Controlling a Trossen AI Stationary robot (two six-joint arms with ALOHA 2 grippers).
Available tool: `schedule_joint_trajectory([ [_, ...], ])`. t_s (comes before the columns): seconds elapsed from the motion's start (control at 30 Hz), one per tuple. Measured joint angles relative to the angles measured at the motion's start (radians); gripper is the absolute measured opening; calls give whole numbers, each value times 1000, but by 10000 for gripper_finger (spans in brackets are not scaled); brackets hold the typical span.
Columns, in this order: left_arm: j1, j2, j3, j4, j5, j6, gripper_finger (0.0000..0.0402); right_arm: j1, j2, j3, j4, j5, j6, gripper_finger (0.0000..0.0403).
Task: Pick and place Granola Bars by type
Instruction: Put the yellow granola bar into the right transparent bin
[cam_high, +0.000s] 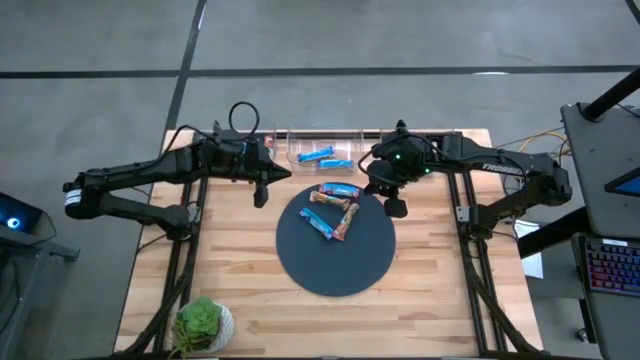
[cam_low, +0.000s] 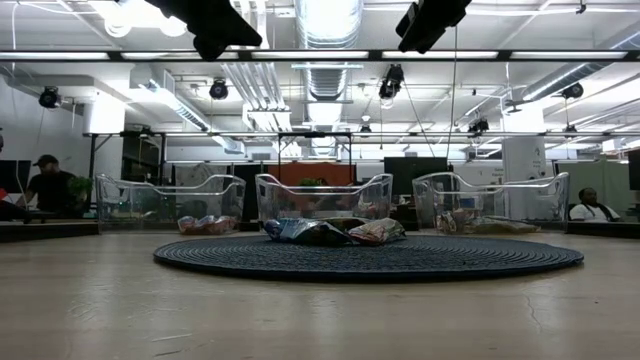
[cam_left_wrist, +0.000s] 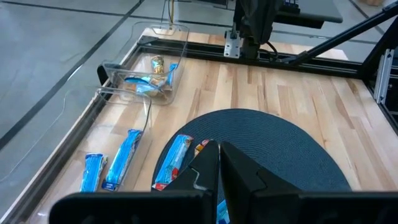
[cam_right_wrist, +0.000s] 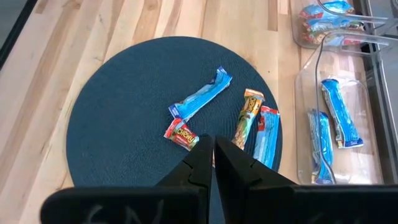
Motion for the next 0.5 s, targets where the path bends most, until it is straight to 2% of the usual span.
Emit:
schedule_joint_trajectory([
  [0.43, 0, 0, 0, -1, 0, 0, 0, 0, 0, 0, 5, 1, 1, 8],
  [0.5, 0, 0, 0, 0, 0, 0, 0, 0, 2, -4, 19, 31, 33, 8],
])
